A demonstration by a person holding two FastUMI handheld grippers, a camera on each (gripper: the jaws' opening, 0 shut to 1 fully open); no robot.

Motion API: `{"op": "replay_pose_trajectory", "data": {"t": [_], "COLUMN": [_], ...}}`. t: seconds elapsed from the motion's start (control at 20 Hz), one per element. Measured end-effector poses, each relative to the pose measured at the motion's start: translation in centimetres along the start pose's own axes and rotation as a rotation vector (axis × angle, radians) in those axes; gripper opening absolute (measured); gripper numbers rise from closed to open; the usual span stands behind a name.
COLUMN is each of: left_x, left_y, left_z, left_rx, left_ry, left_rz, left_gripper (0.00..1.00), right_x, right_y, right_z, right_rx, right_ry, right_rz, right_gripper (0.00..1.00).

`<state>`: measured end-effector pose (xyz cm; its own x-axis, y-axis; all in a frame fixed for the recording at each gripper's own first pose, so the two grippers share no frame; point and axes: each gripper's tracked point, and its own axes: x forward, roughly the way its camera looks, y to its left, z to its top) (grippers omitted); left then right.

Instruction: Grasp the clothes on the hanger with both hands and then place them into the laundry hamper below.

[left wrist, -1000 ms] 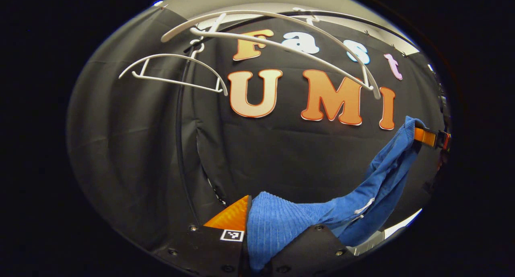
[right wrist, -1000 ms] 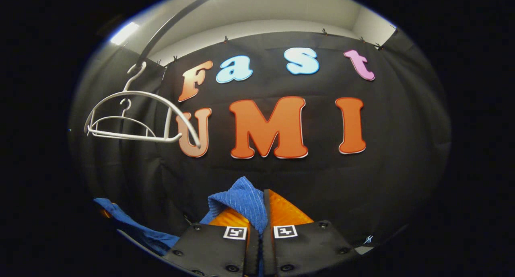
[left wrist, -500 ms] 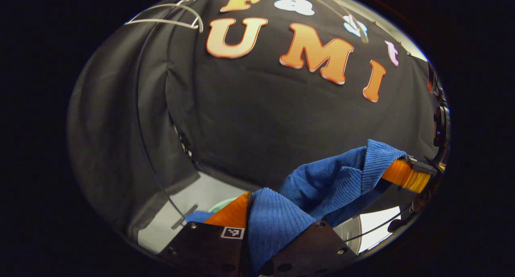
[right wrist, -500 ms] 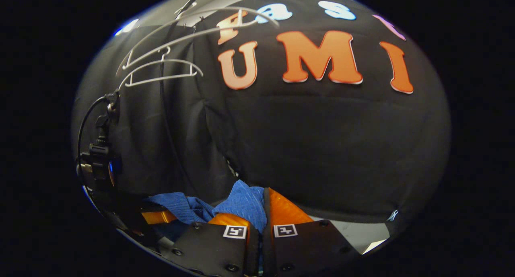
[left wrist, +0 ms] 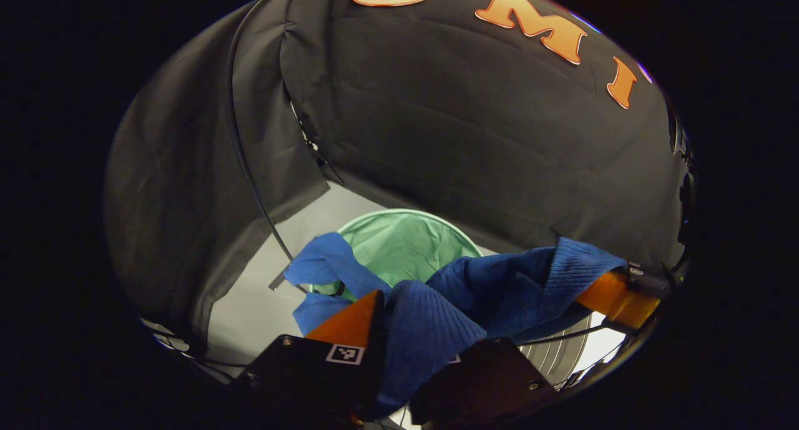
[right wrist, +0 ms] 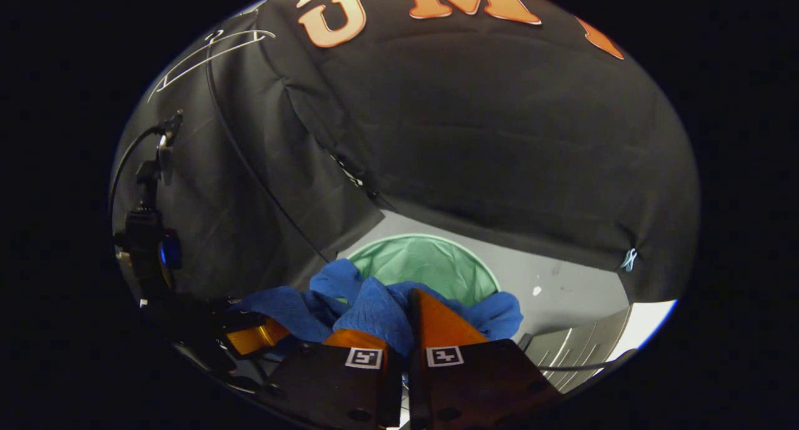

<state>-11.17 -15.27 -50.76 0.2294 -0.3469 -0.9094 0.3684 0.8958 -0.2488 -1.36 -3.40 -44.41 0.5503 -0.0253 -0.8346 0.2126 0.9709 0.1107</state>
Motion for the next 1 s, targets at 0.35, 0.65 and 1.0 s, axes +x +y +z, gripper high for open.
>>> {"op": "replay_pose_trajectory", "data": {"t": [0.35,0.65,1.0], "left_x": [-1.4,-3.9,-11.8], "left_y": [2.3,3.8,2.0], "left_z": [-2.4,-1.9,4.1], "left_rx": [-0.004,-0.073,-0.088], "left_ry": [0.027,-0.034,-0.236], "left_rz": [0.061,0.076,0.068], "left_gripper": [0.87,0.97,0.97], "right_x": [-0.2,-2.2,-8.2], "right_y": [-0.7,-0.7,2.0], "right_z": [-5.4,-5.4,0.5], "right_rx": [-0.017,-0.032,-0.043], "right_ry": [0.088,0.06,-0.085], "right_rz": [-0.023,-0.036,0.018], "right_gripper": [1.0,0.98,0.98]}}
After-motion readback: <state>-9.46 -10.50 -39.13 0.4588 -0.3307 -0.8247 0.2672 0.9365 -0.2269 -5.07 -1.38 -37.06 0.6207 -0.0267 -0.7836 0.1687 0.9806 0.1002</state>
